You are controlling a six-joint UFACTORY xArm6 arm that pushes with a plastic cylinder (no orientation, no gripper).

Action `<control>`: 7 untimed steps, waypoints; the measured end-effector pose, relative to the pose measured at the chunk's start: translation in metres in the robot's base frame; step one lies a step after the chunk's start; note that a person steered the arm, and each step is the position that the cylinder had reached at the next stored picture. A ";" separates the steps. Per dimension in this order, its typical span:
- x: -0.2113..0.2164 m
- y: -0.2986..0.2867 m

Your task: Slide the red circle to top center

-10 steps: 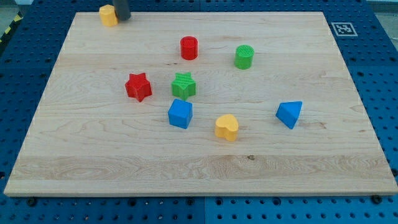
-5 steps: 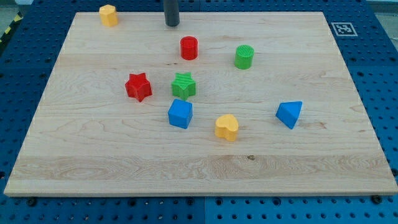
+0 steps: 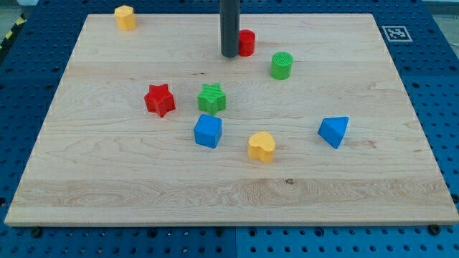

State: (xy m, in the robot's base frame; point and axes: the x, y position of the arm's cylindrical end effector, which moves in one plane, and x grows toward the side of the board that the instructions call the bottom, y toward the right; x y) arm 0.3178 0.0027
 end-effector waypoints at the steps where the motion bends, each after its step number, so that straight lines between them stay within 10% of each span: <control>1: 0.015 0.047; 7: -0.013 0.067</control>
State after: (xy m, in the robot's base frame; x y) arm 0.3047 0.0697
